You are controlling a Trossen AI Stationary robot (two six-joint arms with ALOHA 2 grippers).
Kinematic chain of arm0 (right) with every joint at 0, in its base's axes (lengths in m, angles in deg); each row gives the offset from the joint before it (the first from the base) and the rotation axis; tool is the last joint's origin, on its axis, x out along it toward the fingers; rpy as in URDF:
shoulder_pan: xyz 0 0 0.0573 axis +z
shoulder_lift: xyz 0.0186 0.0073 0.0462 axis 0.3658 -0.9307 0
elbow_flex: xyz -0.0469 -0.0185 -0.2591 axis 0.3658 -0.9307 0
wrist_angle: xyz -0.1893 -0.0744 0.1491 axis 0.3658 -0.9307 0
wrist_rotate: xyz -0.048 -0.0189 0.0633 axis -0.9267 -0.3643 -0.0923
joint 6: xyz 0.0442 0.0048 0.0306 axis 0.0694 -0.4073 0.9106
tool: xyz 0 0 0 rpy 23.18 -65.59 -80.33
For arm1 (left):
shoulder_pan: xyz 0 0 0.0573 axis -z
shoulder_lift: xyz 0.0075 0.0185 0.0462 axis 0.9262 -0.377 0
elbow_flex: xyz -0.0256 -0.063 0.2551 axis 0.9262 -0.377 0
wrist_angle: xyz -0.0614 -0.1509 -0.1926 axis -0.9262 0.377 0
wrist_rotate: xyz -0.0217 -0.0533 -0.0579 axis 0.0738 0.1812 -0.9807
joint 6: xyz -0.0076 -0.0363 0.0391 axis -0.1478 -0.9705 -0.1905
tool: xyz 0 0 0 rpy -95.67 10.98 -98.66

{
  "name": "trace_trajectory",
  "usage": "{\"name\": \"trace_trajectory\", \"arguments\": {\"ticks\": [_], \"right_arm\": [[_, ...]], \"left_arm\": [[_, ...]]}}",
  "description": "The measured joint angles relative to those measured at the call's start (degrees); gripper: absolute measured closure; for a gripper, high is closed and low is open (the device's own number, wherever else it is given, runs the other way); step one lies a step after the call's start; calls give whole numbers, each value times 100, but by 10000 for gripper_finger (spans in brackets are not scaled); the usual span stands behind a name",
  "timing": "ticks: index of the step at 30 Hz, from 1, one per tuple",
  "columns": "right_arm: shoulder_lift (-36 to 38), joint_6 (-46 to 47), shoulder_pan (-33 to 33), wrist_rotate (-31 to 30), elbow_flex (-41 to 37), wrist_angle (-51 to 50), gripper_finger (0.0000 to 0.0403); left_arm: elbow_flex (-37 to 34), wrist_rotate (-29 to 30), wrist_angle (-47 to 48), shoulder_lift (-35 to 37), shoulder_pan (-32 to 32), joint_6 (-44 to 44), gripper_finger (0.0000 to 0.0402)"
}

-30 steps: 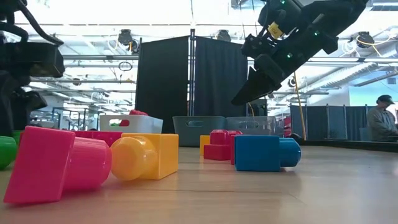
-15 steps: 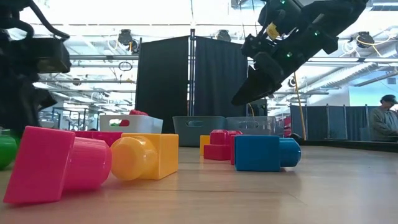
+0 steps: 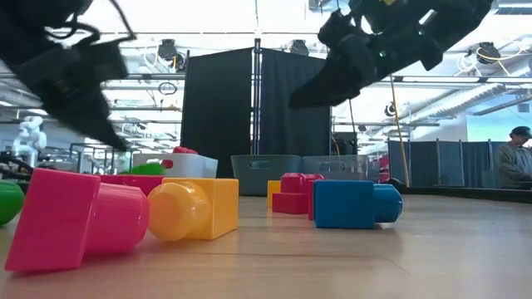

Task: Sort blocks by size
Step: Put the 2 studs green game piece into the blue bin

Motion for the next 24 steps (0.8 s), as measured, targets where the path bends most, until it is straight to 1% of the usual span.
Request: {"name": "trace_trajectory", "arguments": {"ticks": [5, 8, 13, 17, 20, 22, 24], "right_arm": [[0, -642, -8, -9, 0, 297, 136], [0, -698, -43, -22, 0, 348, 136], [0, -603, -91, -36, 0, 301, 136], [1, -506, -132, -33, 0, 297, 136], [2, -502, -161, -34, 0, 296, 136], [2, -443, -182, -35, 0, 297, 136], [2, -386, -199, -33, 0, 297, 136]], "left_arm": [[5, -75, -1264, 36, -507, 1066, 390], [15, -157, -1732, 20, -771, 1542, 390], [37, -17, -1579, 20, -1147, 1724, 389], [41, 302, -1404, -31, -1448, 1782, 381], [42, 300, -1446, -202, -1724, 1871, 346], [46, 285, -1525, -391, -1914, 1883, 307], [44, 283, -1700, -637, -2107, 1916, 258]]}}
